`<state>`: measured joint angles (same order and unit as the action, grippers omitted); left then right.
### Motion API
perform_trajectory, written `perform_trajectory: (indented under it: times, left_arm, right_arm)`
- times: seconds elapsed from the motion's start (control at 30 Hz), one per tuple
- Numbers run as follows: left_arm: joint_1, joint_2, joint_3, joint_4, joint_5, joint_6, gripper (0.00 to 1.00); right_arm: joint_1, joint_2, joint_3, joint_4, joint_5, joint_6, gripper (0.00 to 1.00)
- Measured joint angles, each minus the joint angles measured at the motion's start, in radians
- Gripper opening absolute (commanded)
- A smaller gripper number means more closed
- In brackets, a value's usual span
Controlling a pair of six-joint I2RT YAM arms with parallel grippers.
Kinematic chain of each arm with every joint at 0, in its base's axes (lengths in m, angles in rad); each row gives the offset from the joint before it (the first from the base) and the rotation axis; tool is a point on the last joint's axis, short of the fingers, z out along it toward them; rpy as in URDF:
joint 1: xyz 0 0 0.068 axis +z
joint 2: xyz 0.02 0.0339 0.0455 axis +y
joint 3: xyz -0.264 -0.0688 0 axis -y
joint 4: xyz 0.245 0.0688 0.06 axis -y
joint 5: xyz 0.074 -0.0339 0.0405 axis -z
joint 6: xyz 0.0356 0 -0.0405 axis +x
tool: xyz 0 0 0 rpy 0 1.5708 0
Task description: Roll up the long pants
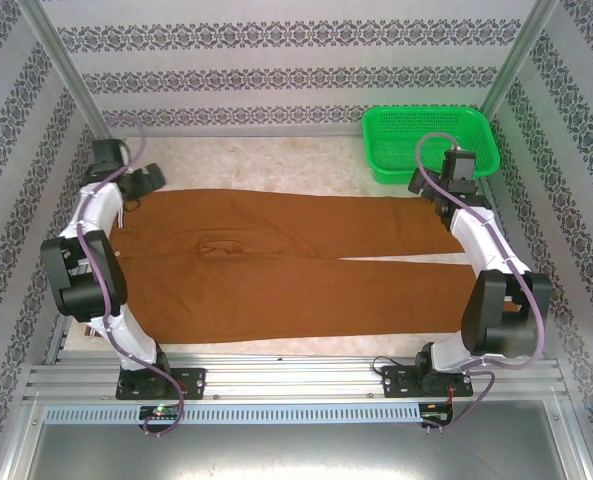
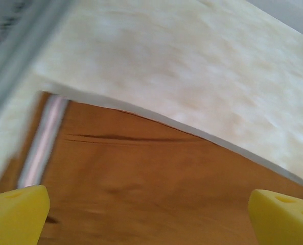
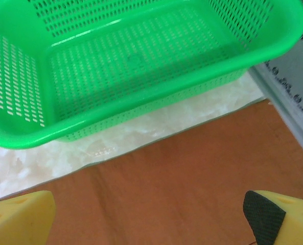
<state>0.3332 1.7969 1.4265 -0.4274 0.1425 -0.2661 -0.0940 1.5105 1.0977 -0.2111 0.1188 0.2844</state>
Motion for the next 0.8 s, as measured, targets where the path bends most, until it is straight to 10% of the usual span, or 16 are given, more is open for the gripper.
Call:
perform_trajectory:
  times: [0.8]
  left_arm:
    - [0.275,0.368,0.203,0.009,0.35,-0.072,1.0]
  right_arm:
    - [0.047,0.106,0.076,-0.071,-0.053,0.061,0.98]
